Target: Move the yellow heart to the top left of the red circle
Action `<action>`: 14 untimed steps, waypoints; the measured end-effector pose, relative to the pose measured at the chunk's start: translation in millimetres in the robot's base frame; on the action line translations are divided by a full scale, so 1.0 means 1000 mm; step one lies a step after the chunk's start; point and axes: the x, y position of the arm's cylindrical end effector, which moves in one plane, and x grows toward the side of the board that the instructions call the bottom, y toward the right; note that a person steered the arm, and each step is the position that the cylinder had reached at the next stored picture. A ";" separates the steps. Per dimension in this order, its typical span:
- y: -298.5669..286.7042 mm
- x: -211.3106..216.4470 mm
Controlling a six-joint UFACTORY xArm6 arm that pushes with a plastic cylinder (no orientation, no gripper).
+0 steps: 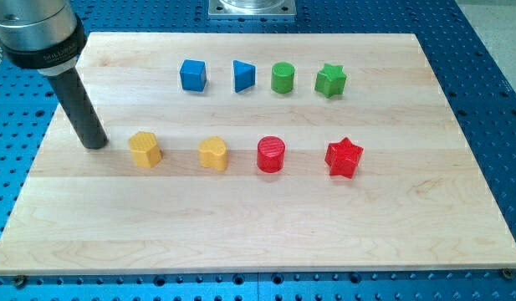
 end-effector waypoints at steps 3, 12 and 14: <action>-0.003 0.000; 0.170 0.050; 0.180 0.045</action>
